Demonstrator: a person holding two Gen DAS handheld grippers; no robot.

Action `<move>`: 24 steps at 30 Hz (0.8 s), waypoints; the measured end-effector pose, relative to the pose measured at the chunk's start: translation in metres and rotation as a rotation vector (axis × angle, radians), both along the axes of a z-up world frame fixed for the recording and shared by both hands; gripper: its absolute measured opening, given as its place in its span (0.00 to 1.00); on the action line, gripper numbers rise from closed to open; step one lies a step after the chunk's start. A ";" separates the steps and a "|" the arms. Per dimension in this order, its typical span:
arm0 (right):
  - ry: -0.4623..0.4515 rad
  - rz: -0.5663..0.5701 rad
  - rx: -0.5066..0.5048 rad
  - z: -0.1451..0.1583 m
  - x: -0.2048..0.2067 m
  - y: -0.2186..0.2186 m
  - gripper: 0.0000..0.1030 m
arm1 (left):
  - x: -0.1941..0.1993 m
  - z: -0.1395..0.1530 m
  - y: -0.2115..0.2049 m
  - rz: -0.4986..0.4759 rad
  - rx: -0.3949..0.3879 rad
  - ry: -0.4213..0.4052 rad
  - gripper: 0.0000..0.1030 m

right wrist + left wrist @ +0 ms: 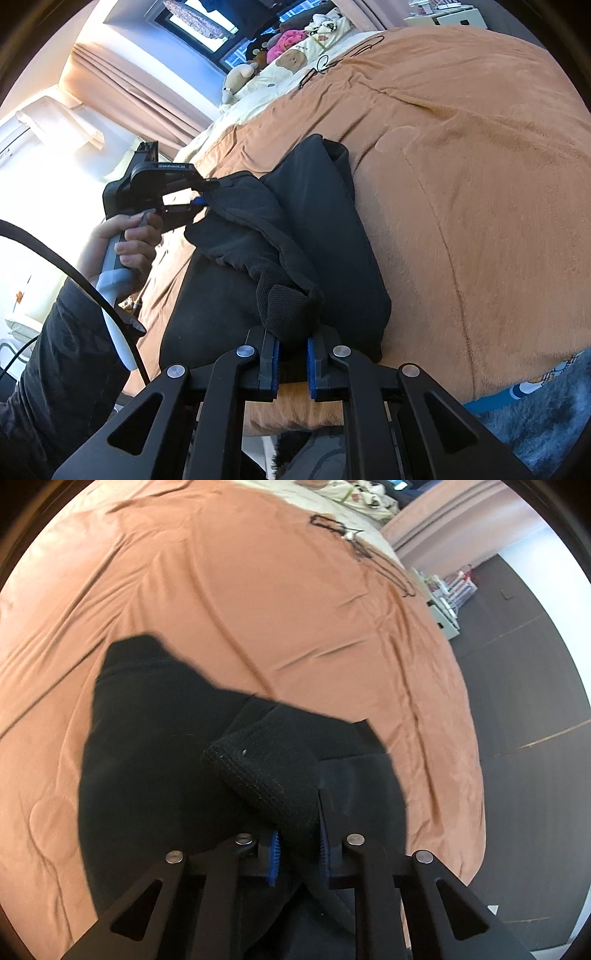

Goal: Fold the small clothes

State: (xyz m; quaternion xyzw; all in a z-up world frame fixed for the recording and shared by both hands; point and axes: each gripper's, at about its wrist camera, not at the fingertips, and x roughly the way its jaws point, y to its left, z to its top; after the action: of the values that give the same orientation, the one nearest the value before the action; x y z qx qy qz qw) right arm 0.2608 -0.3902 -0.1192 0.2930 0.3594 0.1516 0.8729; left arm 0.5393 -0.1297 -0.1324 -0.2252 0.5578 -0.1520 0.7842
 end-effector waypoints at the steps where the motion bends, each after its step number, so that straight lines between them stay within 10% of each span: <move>1: -0.001 0.000 0.001 0.000 0.000 0.000 0.07 | 0.004 0.005 -0.006 -0.011 -0.003 -0.011 0.16; 13: -0.002 -0.012 0.010 -0.004 -0.009 -0.002 0.07 | 0.031 0.013 -0.070 -0.112 0.007 -0.040 0.16; 24: 0.012 -0.023 0.020 -0.013 -0.002 -0.005 0.07 | 0.033 0.043 -0.082 -0.140 -0.056 -0.131 0.64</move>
State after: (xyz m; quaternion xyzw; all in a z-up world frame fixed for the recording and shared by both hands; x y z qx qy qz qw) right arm 0.2584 -0.3953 -0.1318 0.3066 0.3596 0.1436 0.8695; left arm 0.5721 -0.2116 -0.0899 -0.1971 0.5154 -0.2363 0.7998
